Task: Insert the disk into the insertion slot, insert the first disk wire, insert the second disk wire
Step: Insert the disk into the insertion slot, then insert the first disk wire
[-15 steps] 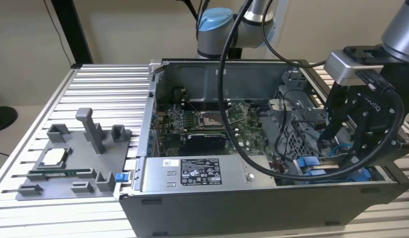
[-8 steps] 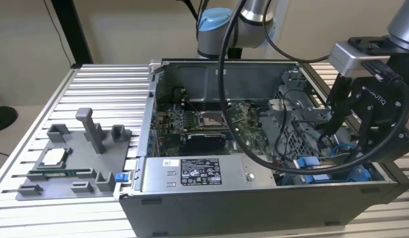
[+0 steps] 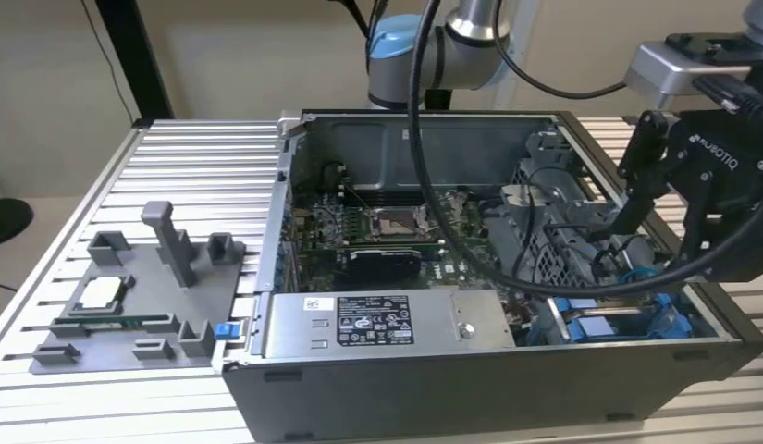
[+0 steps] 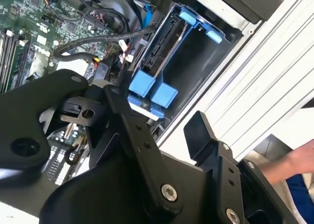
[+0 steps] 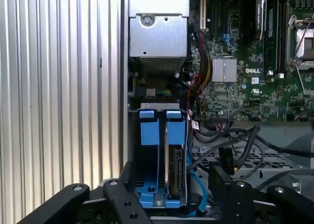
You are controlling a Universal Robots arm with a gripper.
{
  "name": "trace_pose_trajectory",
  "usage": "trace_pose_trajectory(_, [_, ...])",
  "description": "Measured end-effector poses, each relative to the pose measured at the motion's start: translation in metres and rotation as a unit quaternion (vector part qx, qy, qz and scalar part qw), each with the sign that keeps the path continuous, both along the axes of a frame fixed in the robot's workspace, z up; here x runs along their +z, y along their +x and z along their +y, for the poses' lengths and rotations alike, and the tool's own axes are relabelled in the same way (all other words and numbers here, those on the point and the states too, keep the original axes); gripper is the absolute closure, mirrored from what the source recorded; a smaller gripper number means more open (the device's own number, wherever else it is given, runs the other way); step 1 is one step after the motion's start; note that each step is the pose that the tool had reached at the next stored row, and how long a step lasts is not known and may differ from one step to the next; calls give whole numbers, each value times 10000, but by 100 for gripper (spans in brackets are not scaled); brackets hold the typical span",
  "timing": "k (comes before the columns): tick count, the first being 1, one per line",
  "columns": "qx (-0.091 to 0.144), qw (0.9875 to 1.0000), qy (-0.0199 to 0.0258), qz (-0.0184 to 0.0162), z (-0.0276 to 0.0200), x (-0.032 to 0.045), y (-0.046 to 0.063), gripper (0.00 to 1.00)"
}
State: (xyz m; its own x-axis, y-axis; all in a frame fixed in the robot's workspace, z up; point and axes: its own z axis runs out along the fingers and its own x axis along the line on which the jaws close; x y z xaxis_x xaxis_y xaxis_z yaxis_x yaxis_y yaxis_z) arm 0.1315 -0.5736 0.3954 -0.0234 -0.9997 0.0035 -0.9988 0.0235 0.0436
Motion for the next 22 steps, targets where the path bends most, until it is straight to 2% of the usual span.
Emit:
trace_pose_trajectory(3, [0, 10000, 0, -1, 57, 1, -6, 0])
trace_pose_trajectory(6, [0, 10000, -2, -1, 158, 1, -9, 0])
trace_pose_trajectory(8, [0, 10000, -2, -1, 196, 2, -10, 0])
trace_pose_trajectory(22, [-1, 10000, -2, -1, 204, 2, -11, 0])
